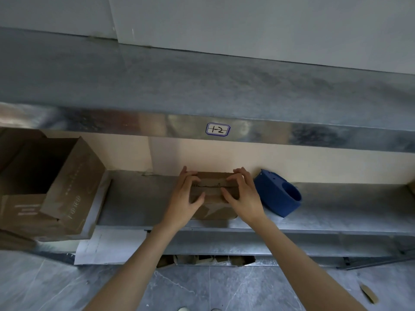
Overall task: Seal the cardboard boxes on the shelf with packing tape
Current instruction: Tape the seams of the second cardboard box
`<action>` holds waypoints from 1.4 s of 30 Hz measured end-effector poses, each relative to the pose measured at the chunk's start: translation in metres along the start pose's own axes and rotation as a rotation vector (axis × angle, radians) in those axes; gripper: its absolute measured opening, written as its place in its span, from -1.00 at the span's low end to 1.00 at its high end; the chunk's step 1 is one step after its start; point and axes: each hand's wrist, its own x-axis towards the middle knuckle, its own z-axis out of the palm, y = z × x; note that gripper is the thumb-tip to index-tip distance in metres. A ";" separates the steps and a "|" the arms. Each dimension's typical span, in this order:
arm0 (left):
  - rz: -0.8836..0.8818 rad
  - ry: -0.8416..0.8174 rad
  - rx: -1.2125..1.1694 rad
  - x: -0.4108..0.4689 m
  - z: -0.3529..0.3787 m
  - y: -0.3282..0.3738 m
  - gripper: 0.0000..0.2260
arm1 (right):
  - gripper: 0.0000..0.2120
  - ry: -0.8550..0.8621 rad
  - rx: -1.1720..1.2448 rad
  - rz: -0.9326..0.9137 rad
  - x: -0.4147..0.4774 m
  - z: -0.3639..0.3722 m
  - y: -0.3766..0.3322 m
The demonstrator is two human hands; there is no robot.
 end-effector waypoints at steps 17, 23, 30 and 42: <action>0.011 0.095 -0.037 -0.003 0.010 -0.005 -0.62 | -0.51 -0.163 0.047 -0.037 0.007 0.005 0.002; 0.003 0.118 -0.097 -0.003 0.011 -0.004 -0.61 | -0.68 0.100 0.076 0.085 0.005 -0.037 0.027; -0.013 0.133 -0.125 -0.003 0.013 -0.001 -0.60 | -0.36 -0.027 -0.430 0.393 -0.008 -0.072 0.094; -0.037 0.107 -0.112 -0.003 0.011 -0.002 -0.61 | -0.15 -0.445 -0.116 0.390 0.016 -0.091 0.132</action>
